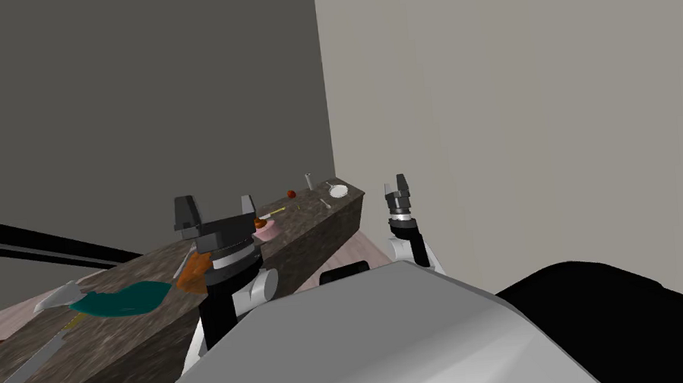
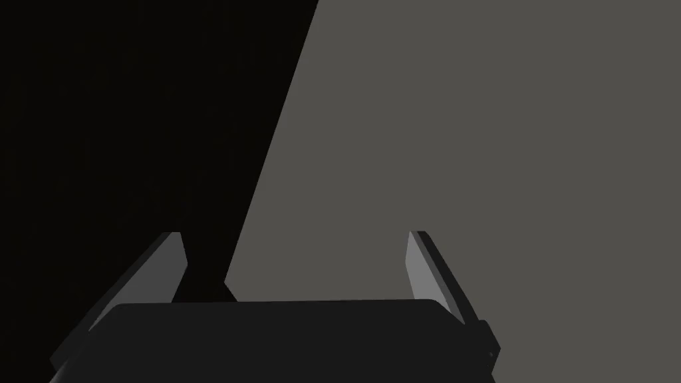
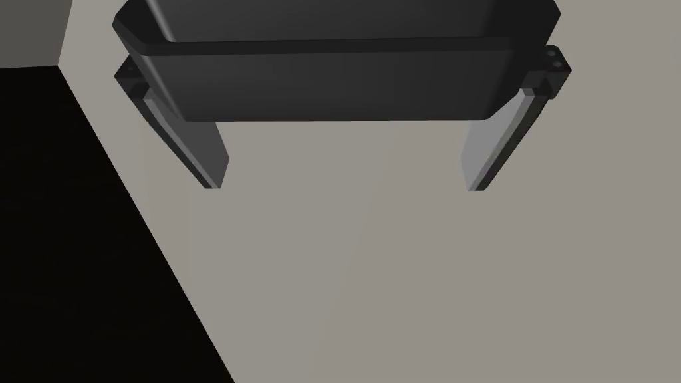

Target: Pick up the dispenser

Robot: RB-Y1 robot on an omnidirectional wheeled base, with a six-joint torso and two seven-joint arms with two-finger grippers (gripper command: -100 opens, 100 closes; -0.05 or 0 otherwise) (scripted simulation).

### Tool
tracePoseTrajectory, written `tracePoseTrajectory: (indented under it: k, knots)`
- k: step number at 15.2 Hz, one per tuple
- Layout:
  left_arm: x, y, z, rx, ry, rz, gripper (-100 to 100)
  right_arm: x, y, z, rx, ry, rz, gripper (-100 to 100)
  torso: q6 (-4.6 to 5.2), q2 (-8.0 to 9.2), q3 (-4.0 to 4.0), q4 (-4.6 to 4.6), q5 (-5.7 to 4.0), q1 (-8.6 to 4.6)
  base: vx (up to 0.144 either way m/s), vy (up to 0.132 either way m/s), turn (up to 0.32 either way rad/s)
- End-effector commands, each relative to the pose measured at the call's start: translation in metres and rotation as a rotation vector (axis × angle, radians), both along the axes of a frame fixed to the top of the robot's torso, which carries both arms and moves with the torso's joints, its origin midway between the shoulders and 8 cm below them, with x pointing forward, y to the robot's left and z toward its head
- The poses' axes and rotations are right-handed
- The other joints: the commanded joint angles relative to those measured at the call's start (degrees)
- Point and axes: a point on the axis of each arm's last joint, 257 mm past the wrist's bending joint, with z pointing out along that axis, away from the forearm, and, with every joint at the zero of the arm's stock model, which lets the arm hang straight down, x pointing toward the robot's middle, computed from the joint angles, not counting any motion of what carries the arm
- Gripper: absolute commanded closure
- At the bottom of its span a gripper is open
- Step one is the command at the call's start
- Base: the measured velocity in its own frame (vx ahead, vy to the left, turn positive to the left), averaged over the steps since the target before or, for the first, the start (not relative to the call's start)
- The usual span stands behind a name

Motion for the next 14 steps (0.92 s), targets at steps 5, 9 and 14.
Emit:
tracePoseTrajectory:
  k: [5,9,14]
  knots:
    - [0.020,0.004,-0.014,0.020,0.094,-0.034,-100,0.000,0.000,0.000,0.000,0.000,0.000,0,0.01,-0.01,-0.01,0.00,0.01,0.06,0.002,0.008,-0.055]
    - [0.036,0.010,-0.027,0.015,0.171,-0.052,-100,0.000,0.000,0.000,0.000,0.000,0.000,0,0.01,-0.02,-0.01,0.00,0.01,0.07,0.003,0.010,-0.058]
    - [0.055,0.020,-0.044,0.000,0.266,-0.069,-100,0.000,0.000,0.000,0.000,0.000,0.000,0,0.02,-0.04,-0.02,-0.01,0.01,0.06,0.005,0.009,-0.052]
